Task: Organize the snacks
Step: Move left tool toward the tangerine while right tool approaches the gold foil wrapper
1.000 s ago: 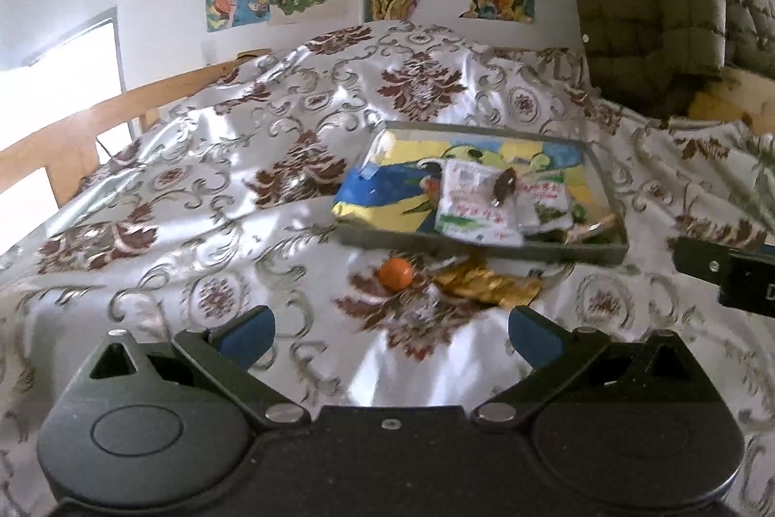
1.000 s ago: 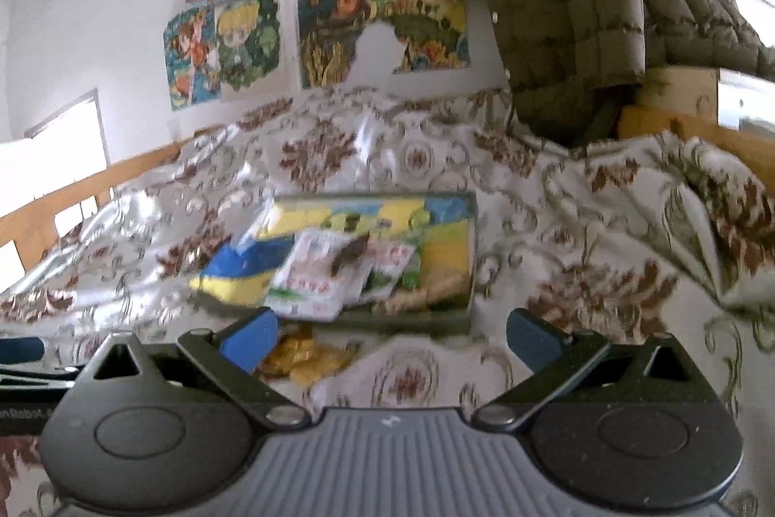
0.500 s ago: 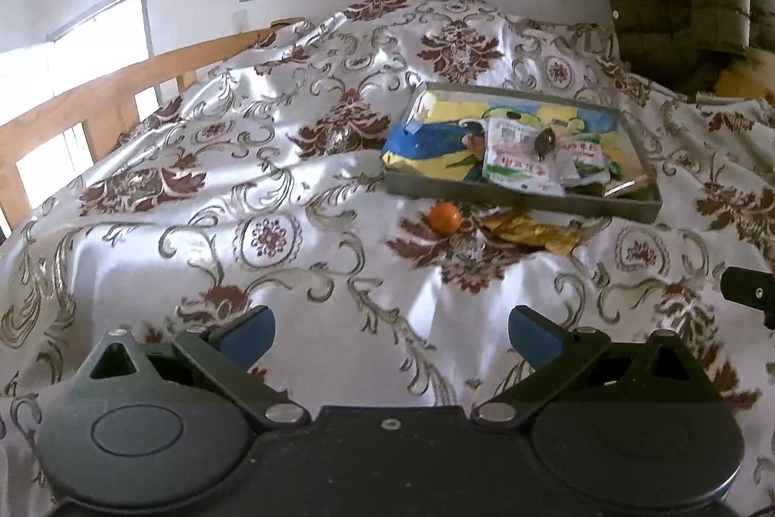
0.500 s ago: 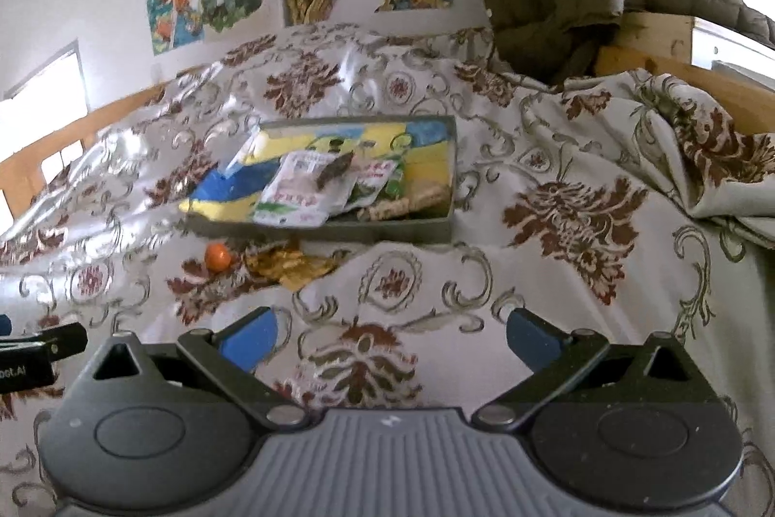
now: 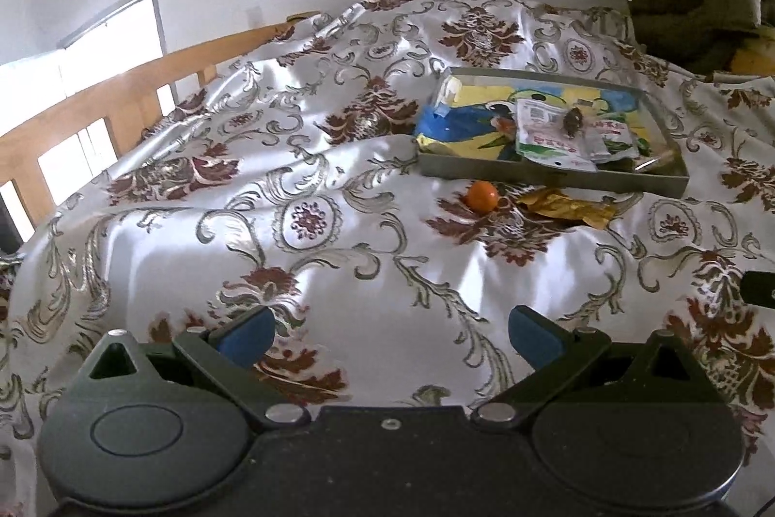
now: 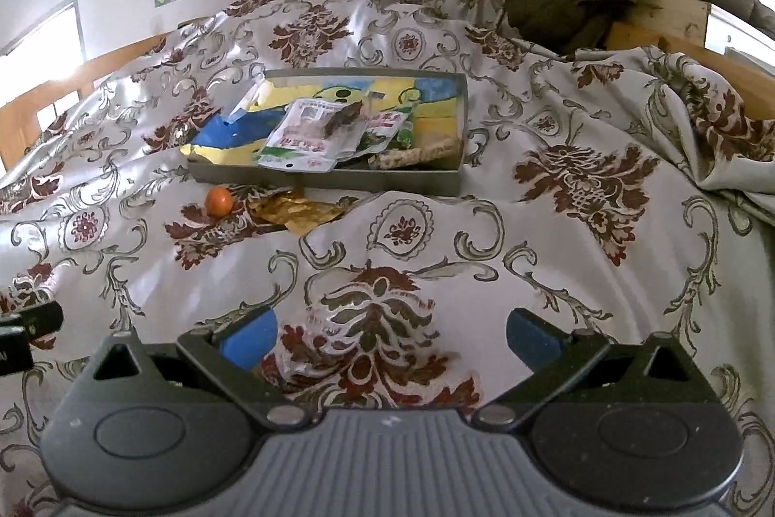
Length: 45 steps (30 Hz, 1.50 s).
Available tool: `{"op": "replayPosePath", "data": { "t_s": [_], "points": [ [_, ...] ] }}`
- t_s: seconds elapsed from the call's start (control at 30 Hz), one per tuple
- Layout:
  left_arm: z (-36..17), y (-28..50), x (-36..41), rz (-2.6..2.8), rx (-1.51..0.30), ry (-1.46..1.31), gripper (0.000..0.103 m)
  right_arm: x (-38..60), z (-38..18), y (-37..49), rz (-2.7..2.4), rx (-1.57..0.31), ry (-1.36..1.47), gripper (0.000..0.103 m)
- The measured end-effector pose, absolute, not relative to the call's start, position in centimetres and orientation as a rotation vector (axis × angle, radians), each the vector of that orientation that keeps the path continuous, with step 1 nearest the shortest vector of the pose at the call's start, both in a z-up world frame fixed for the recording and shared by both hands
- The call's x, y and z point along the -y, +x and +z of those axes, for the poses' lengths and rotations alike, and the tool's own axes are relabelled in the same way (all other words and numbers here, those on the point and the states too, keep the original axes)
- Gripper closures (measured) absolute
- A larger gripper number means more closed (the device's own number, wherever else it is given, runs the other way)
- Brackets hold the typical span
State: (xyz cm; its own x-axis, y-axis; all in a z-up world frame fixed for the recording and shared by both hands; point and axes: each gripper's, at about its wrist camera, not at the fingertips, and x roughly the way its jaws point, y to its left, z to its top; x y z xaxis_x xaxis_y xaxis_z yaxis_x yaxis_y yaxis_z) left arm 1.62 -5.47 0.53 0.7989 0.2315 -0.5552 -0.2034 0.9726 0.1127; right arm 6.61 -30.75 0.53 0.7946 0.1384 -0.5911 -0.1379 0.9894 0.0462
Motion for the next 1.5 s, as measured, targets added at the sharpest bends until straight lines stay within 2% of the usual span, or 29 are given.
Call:
{"op": "replayPosePath", "data": {
  "t_s": [1.5],
  "points": [
    [-0.4, 4.1, 4.5, 0.283, -0.671, 0.029, 0.001, 27.2, 0.7, 7.0, 0.308, -0.568, -0.062, 0.0]
  ]
}}
